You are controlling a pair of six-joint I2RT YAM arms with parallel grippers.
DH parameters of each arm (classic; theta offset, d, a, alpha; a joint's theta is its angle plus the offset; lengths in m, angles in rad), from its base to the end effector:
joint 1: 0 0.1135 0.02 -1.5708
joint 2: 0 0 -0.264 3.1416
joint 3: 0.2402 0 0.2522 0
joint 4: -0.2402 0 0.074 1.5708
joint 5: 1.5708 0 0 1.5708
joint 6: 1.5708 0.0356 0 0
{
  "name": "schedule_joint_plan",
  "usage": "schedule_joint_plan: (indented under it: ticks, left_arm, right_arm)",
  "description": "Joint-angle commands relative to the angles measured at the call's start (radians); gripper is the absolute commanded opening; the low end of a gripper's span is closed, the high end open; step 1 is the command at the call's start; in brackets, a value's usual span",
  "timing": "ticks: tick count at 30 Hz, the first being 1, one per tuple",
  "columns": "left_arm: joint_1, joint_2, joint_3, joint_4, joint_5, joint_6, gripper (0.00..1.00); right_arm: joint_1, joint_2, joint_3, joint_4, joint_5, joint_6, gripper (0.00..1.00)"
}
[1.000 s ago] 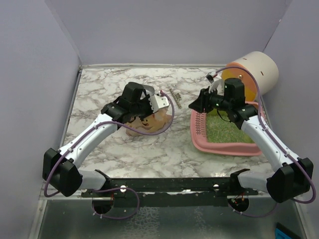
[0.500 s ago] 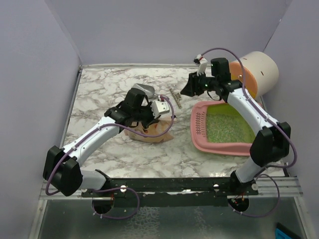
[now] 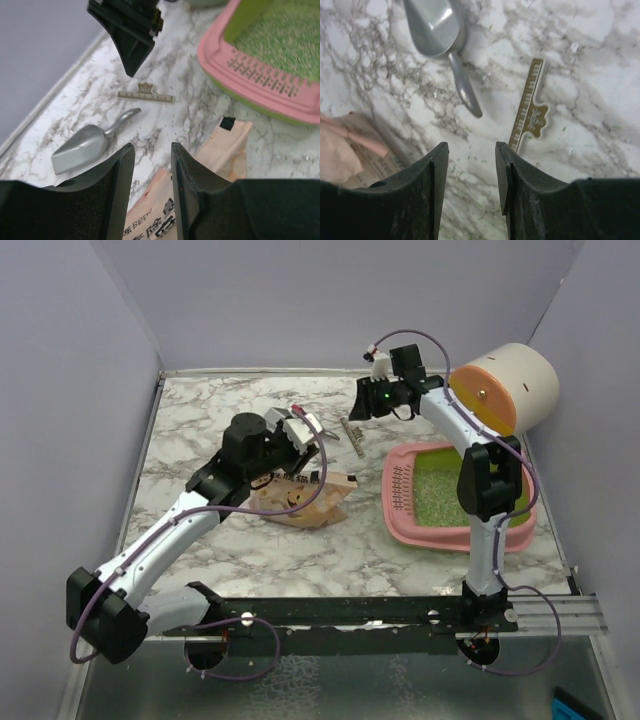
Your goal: Fill the litter box with clean litter
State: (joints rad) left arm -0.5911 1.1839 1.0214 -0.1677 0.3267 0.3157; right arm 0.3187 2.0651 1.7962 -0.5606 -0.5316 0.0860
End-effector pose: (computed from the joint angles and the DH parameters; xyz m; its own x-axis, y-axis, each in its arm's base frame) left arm 0.2209 -0.1620 0.3426 -0.0138 0.3634 -0.9315 0.8249 0.5306 0.1948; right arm 0.4388 0.1638 0.2614 -0.7490 -0.1691 -0.6406 -0.5328 0.7286 0.4305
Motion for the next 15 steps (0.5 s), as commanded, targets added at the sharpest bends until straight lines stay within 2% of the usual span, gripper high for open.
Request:
schedule_joint_plan:
  ticks: [1,6,15]
  left_arm:
    - [-0.001,-0.1,-0.063,0.195,-0.147,-0.125,0.38]
    - [-0.001,-0.158,-0.149,0.273,-0.245,-0.143,0.38]
    - [-0.001,-0.16,-0.18,0.259,-0.235,-0.137,0.38]
  right_arm:
    - [-0.003,0.16,0.228,-0.122,0.107,-0.009,0.43]
    - [-0.003,0.266,0.323,-0.171,0.163,0.004,0.4]
    - [-0.003,0.315,0.311,-0.203,0.211,-0.029,0.41]
